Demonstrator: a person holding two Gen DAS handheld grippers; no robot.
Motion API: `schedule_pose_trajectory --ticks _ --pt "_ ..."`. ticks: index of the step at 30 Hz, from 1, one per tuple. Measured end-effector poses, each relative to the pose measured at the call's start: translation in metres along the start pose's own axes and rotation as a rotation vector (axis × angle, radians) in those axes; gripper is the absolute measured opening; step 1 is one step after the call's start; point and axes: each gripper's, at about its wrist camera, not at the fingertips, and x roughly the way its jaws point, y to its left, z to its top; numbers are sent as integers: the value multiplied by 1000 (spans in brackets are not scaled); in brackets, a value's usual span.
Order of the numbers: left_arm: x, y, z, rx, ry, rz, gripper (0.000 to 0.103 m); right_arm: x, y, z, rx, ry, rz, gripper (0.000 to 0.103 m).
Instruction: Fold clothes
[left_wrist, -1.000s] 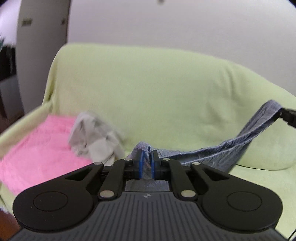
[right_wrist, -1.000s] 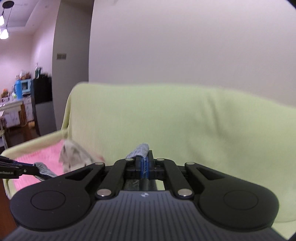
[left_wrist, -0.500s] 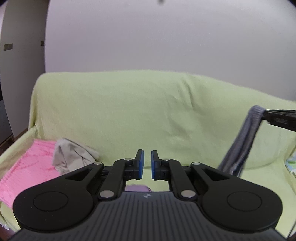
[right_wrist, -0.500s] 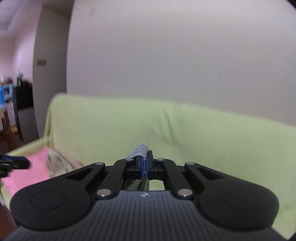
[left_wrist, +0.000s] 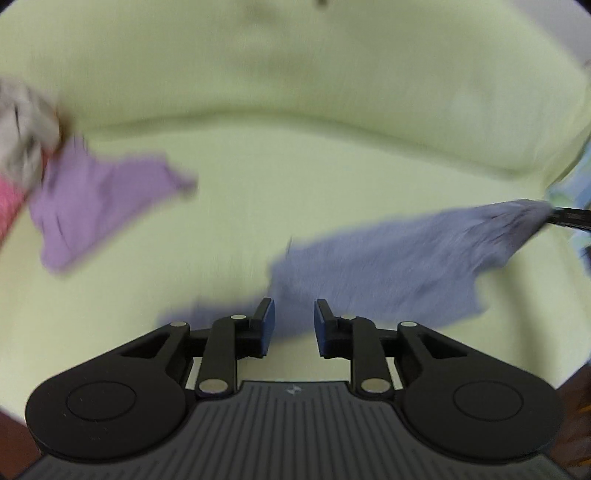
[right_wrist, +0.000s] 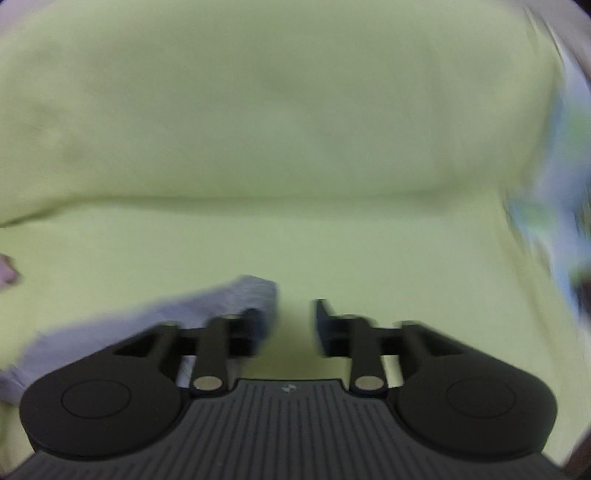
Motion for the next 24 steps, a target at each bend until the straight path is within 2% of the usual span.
schedule_pose_trajectory --ticks 2,3,5,7,9,13,16,19,20,21,22,24 --pt "13 -1 -13 33 5 48 30 -6 -16 -33 62 -12 67 33" --pt "15 -2 -18 57 -2 78 36 -9 -18 -46 80 -7 112 35" --pt "15 -7 -28 97 -15 139 39 -18 -15 -95 127 19 267 39" --pt "18 -1 -33 113 -9 178 39 -16 0 -121 111 45 298 42" --pt "19 -1 -37 137 -22 186 40 -5 13 -141 153 77 360 42" --pt "28 3 -33 227 -58 217 41 13 33 -139 271 56 439 41" --pt "33 6 -30 290 -70 247 41 20 33 -131 404 66 431 41" --pt "37 10 -28 309 -82 238 42 36 38 -129 573 52 426 39" --pt "39 12 -27 315 -87 231 42 39 39 -129 607 48 424 37" --pt "42 13 -26 321 -91 219 42 42 40 -129 638 45 420 24" --pt "44 13 -25 328 -90 213 43 46 43 -129 669 49 413 18" --pt "49 12 -24 363 -80 193 43 49 47 -127 704 50 405 17"
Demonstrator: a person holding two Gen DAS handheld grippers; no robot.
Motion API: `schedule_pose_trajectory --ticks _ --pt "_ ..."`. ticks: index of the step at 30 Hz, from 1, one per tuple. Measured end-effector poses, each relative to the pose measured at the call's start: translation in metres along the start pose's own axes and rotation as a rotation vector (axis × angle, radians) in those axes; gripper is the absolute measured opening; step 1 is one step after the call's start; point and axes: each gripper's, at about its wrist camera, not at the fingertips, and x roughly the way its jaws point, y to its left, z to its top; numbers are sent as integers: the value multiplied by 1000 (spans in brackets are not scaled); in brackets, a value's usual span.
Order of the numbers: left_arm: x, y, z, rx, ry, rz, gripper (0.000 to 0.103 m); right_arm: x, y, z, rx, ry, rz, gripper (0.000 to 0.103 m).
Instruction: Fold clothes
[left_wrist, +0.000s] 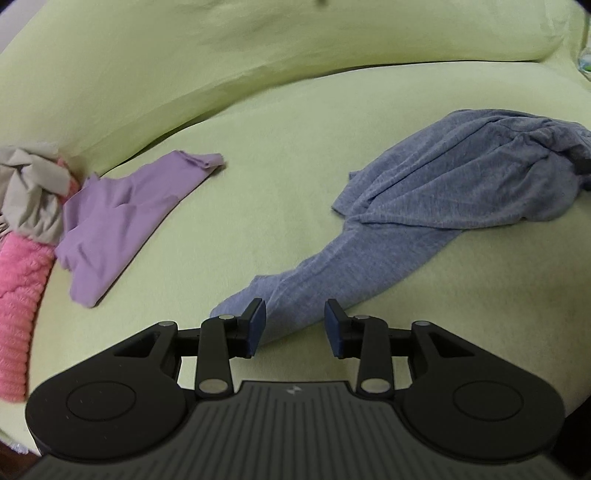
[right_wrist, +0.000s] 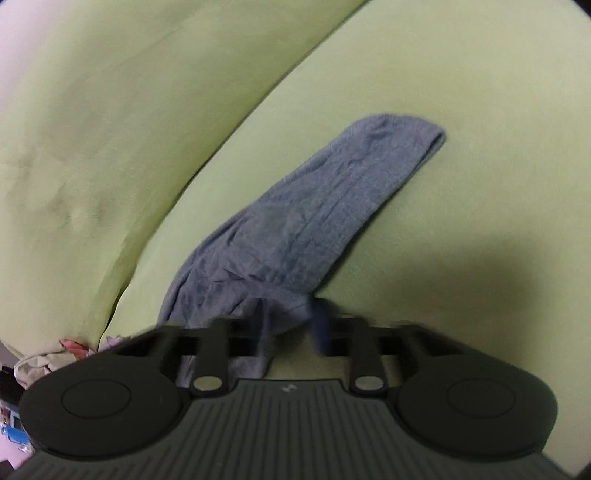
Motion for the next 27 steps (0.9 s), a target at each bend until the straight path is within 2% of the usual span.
schedule_pose_trajectory --ticks 4,8,11,14,18,19,20,21,23,24,26,27 --pt "-1 -7 -1 129 -12 -74 44 -29 9 5 -14 -55 -33 16" --pt "-7 -25 -4 263 -37 -85 45 -87 7 15 -46 -143 -71 16" --pt "-11 -35 -2 269 -50 -141 51 -129 -8 20 -67 -176 -148 16" --pt "-13 -46 -1 275 -56 -170 53 -148 -37 18 -59 -139 -267 16" --pt "-10 -56 5 282 -46 -167 53 -132 -75 -3 -33 17 -388 18" --pt "-9 -54 10 279 -50 -163 53 -124 -75 -6 -57 67 -418 21" --pt "-8 -51 15 274 -54 -158 53 -118 -73 -6 -74 95 -452 34" --pt "-7 -45 23 260 -59 -149 53 -119 -68 -3 -99 79 -472 45" --pt "-3 -34 36 223 -62 -138 54 -127 -52 8 -197 -2 -490 49" --pt "3 -23 49 172 -57 -136 55 -128 -44 14 -243 -44 -499 58" --pt "12 -8 67 95 -46 -139 56 -127 -28 30 -318 -128 -504 68" --pt "16 -2 75 61 -40 -141 56 -127 -27 40 -330 -147 -483 68"
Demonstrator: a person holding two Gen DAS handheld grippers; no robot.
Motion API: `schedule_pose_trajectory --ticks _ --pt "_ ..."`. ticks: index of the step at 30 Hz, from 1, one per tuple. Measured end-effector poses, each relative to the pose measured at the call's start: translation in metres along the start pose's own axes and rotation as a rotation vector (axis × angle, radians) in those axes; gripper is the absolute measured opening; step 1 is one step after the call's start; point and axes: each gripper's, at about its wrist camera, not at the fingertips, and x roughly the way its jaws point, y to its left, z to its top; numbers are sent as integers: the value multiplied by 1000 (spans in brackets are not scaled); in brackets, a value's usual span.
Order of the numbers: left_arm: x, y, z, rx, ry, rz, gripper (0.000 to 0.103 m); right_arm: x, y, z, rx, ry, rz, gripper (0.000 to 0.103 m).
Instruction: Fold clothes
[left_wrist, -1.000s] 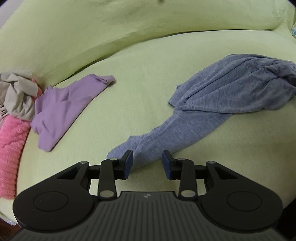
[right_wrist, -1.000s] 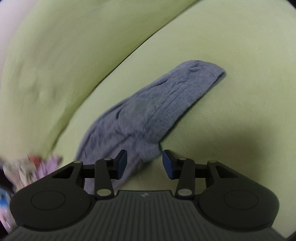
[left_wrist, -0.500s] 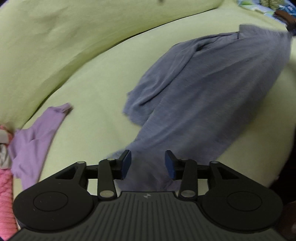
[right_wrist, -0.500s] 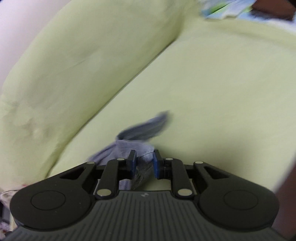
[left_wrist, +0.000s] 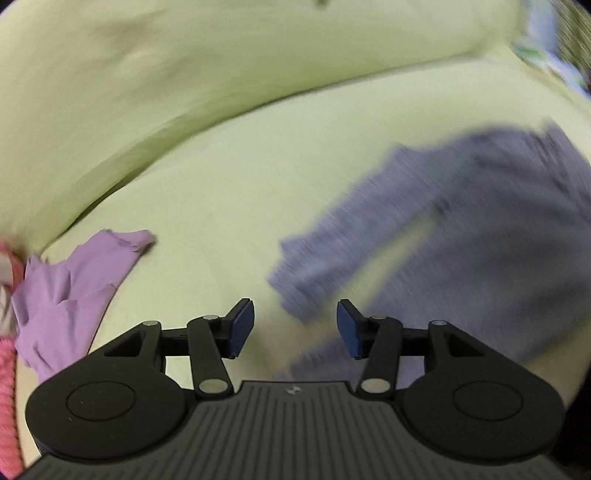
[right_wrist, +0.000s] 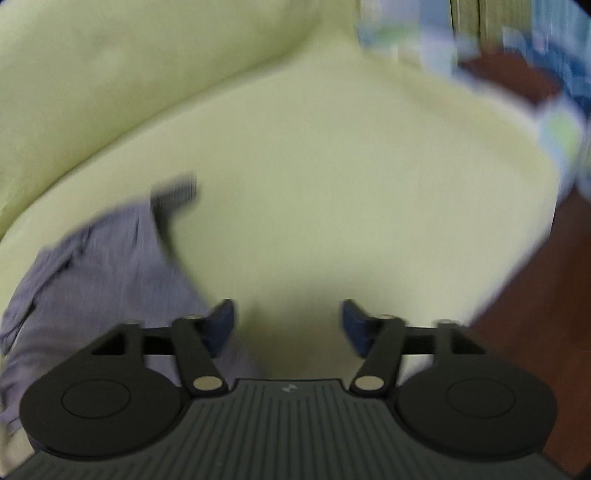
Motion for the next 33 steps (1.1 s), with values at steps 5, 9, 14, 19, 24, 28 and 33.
schedule_pose_trajectory --ticks 5,9,14,19,24,28,33 --pt "30 26 34 -93 62 14 57 31 0 39 -32 -8 103 66" --pt "65 44 50 -209 131 -72 57 49 12 58 -94 2 157 66" --pt "104 58 48 -275 198 -202 54 70 24 70 -113 25 172 66" --pt "103 47 41 -177 142 -287 19 93 37 63 -91 63 167 66" --pt "95 29 42 -60 111 -293 5 99 48 63 -51 83 173 66" --pt "92 25 41 -25 103 -305 5 99 39 71 32 108 208 67" --pt "92 30 38 -48 94 -297 5 113 20 86 242 201 274 67"
